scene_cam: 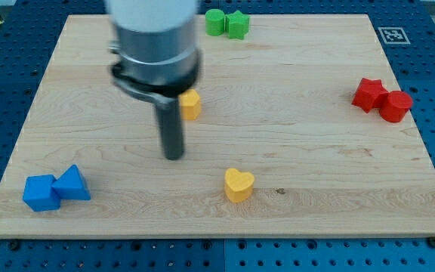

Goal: Push the hexagon into the hart

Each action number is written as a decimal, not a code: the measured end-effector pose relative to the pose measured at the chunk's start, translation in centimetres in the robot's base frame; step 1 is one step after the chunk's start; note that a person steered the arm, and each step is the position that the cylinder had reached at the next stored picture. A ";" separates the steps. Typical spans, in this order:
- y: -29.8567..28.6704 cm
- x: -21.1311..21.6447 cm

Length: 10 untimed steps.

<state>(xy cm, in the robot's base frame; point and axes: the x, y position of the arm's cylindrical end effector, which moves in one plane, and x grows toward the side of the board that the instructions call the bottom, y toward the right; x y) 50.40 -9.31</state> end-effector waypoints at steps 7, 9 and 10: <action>8.2 -7.7; 8.4 -2.9; 10.8 -1.3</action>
<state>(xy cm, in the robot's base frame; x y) 49.07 1.47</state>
